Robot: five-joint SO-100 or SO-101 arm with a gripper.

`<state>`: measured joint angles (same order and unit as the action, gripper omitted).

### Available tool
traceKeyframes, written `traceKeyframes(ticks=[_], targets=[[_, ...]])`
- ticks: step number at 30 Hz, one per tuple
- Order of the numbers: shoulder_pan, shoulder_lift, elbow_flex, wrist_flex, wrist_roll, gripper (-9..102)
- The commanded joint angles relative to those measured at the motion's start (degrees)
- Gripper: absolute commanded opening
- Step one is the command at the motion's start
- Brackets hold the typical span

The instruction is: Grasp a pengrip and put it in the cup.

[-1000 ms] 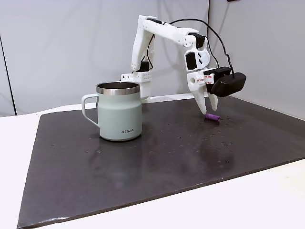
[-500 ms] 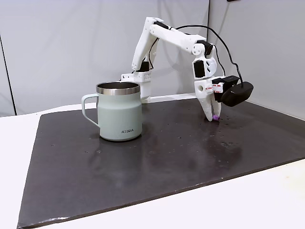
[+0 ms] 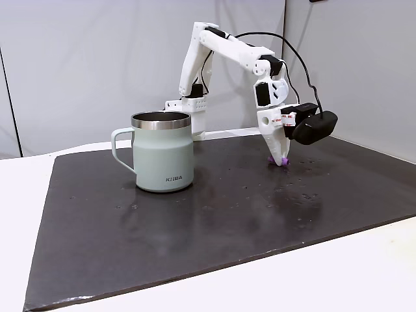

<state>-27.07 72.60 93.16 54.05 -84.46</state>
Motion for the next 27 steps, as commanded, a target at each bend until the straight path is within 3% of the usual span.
traceKeyframes(ticks=[1,14,19,27], targets=[[3.6,7.6,0.0,4.0,2.1,0],[18.7,33.0,0.0,18.2,4.0,0],[24.8,39.9,-0.1,17.4,0.1,0],[34.5,42.3,-0.1,9.3,-7.2,0]])
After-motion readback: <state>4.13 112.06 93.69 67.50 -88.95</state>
